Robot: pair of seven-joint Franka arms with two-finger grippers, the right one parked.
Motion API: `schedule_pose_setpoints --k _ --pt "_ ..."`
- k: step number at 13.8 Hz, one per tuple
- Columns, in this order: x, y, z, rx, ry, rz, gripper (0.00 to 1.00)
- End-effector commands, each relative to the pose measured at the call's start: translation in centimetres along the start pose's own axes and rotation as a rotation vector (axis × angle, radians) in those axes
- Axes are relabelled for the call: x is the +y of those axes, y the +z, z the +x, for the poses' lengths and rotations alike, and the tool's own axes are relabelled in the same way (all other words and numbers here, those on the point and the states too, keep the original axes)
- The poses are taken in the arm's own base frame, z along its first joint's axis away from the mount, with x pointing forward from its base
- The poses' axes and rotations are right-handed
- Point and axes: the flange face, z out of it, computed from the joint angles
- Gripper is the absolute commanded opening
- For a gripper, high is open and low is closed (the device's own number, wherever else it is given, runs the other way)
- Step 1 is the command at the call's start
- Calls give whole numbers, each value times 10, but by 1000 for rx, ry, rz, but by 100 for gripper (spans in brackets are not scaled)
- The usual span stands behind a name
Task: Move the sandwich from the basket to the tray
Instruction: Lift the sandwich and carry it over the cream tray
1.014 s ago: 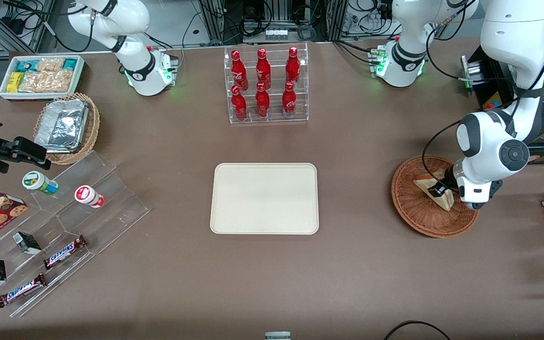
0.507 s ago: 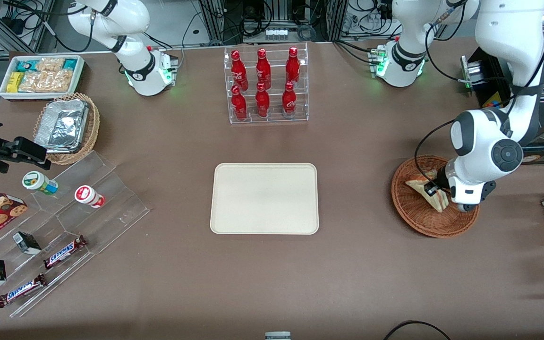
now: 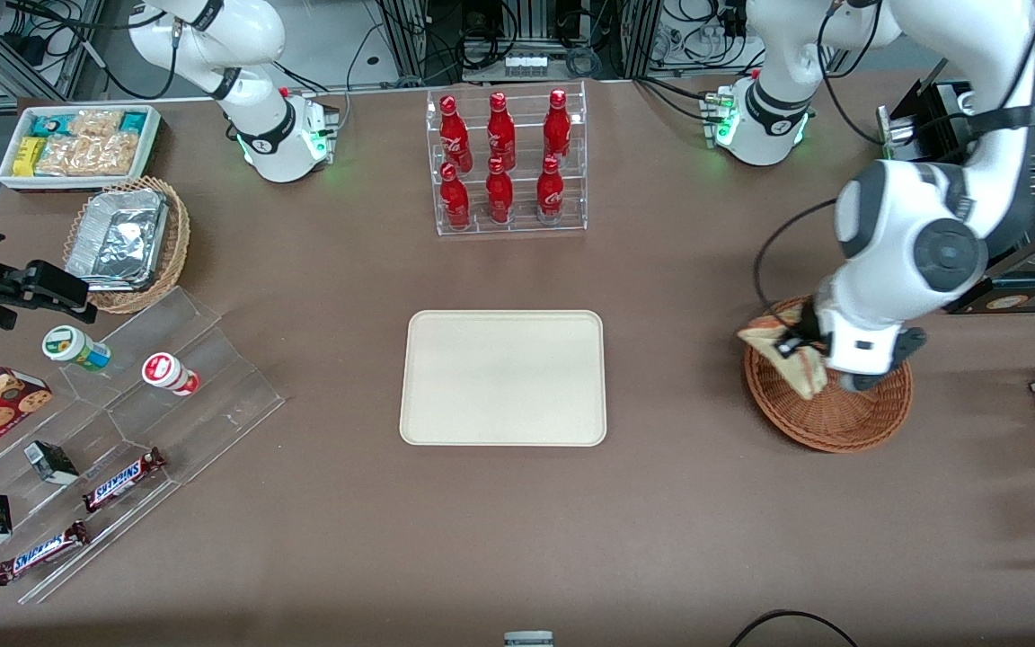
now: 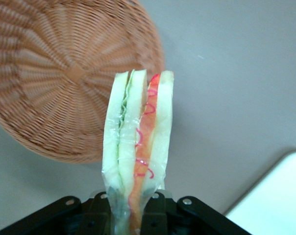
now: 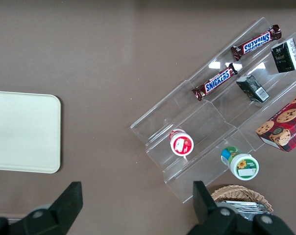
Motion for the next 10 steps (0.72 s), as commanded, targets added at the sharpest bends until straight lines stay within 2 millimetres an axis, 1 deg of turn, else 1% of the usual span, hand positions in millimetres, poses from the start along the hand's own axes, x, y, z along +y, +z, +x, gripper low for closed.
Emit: schedule_pose_setpoints --k 1,3,5,7,8,9,10 --pt "77 18 -37 1 74 25 20" --pt "116 25 -55 9 102 16 20" --pt "150 37 -76 -18 127 -4 20" --pt "185 54 -104 -22 177 -5 20" --pt "194 57 -112 -22 203 -9 20" --pt "202 61 -126 -19 238 -10 21" --pt "212 77 -145 -25 301 3 21"
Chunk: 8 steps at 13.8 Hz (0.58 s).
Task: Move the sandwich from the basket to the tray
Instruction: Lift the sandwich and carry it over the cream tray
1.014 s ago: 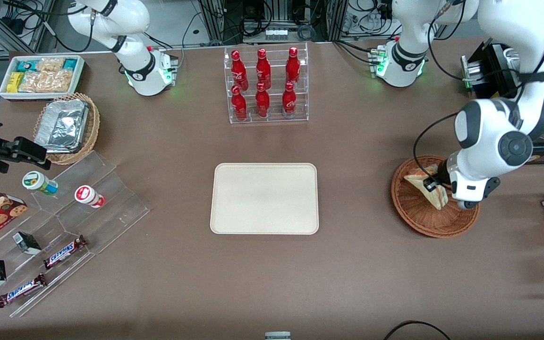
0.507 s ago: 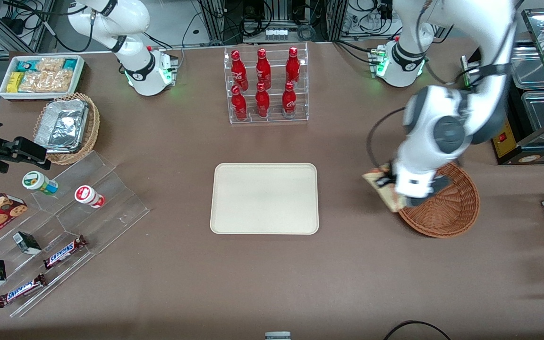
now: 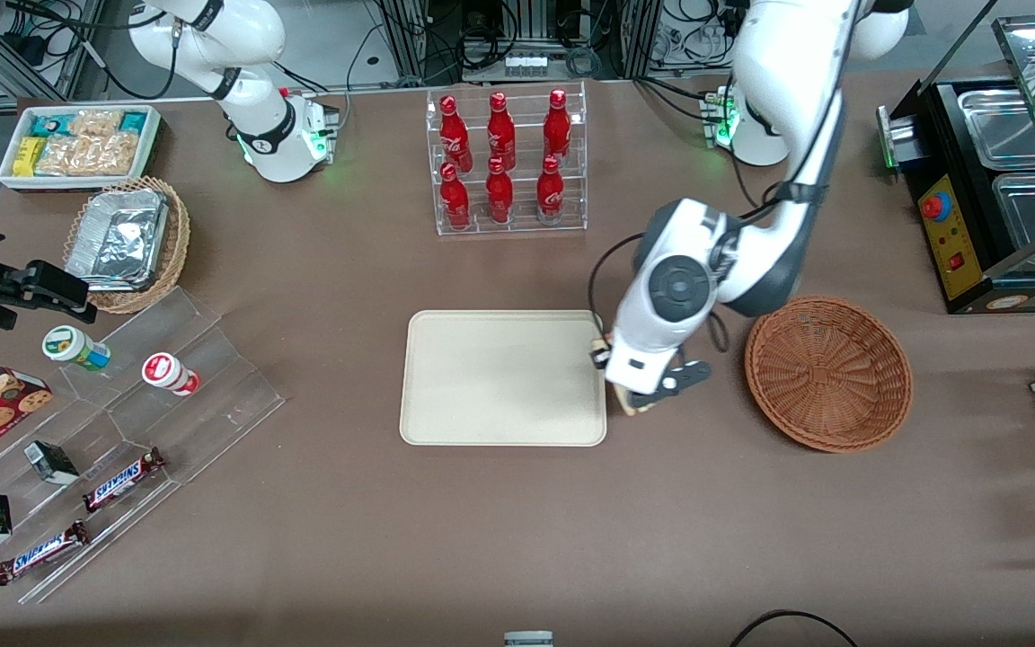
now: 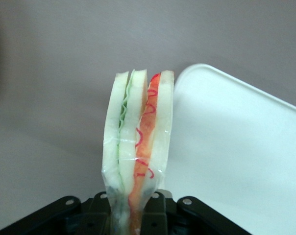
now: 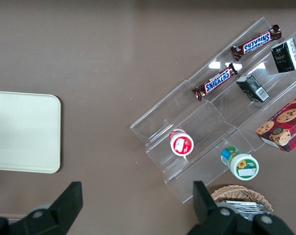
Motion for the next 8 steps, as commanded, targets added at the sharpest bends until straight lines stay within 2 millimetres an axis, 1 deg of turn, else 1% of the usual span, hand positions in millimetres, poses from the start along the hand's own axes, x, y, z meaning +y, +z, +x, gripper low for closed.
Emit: schedule_pose_setpoints --k 1,3,4,6,8 --pt "34 18 -23 -6 120 8 21" --pt "37 25 -30 -20 283 18 20" --pt "37 30 -29 -26 340 23 20" --pt "38 43 -28 -32 371 32 20" --pt "47 56 -36 -33 430 24 20"
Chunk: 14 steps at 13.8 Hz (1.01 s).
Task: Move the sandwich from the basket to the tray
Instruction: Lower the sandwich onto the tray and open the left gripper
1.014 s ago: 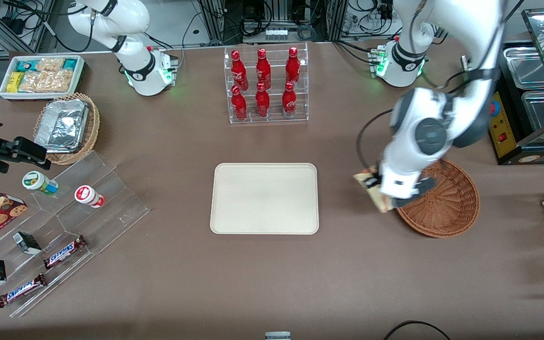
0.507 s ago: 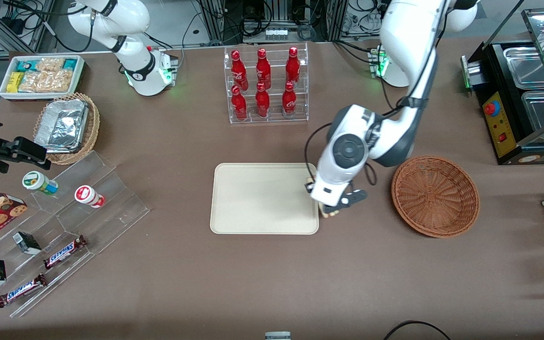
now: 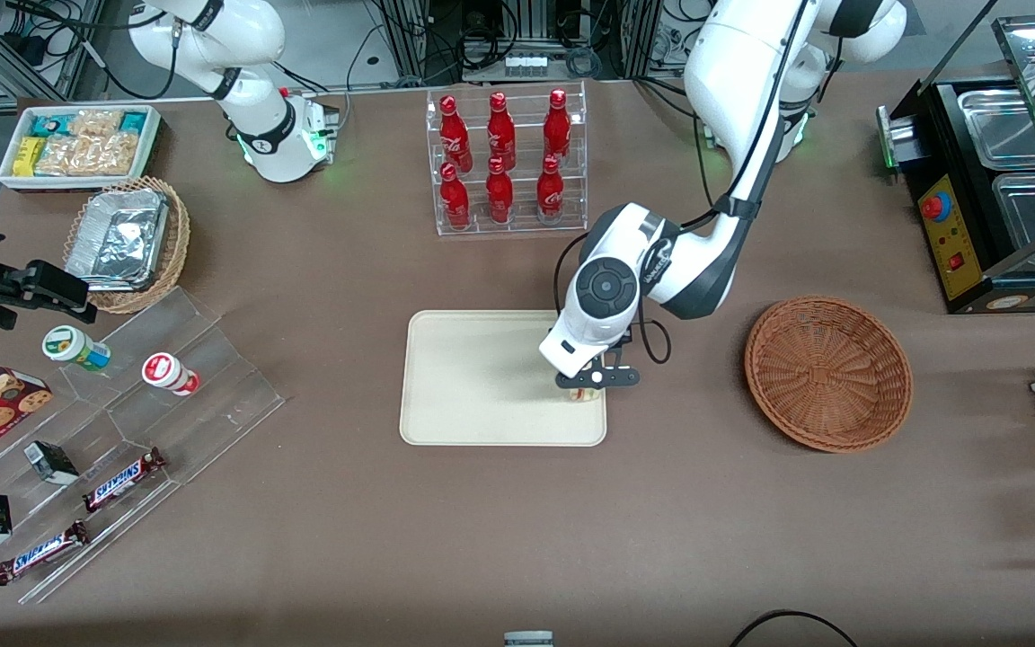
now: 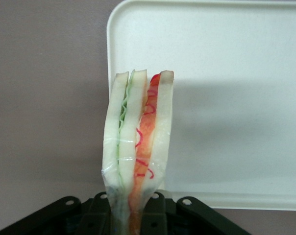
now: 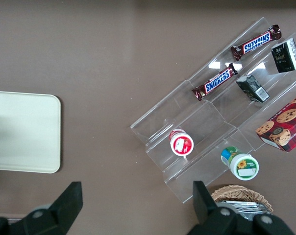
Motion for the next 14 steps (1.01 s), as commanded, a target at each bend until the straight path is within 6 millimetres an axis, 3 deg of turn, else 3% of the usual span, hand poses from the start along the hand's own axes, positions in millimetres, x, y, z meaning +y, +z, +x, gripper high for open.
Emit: schedule_pose_setpoints --k 1,7,12,14 --pt "15 10 5 16 58 -26 20" --pt "12 44 11 -6 34 -8 22" --pt "16 49 18 28 15 -26 26" --pt "15 50 19 31 1 -26 35"
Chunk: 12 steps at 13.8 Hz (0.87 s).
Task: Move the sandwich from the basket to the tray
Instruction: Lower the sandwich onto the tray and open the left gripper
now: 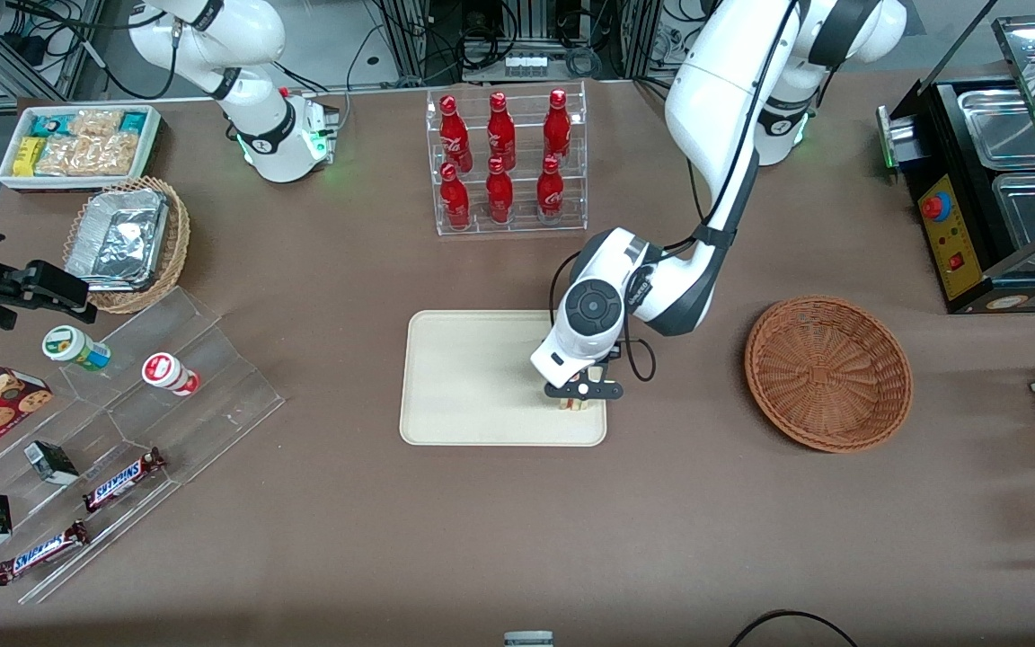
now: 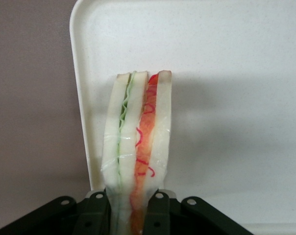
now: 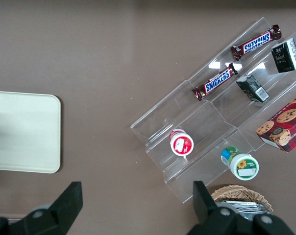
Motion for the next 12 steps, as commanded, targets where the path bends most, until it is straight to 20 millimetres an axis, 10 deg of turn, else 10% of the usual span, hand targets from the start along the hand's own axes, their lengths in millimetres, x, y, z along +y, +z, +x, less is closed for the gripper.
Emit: schedule_pose_setpoints --k 1,6,12 --pt "4 1 8 10 -21 -16 41" --pt "6 -4 8 22 -22 -18 97" --pt "-17 -94 14 74 -203 -68 100"
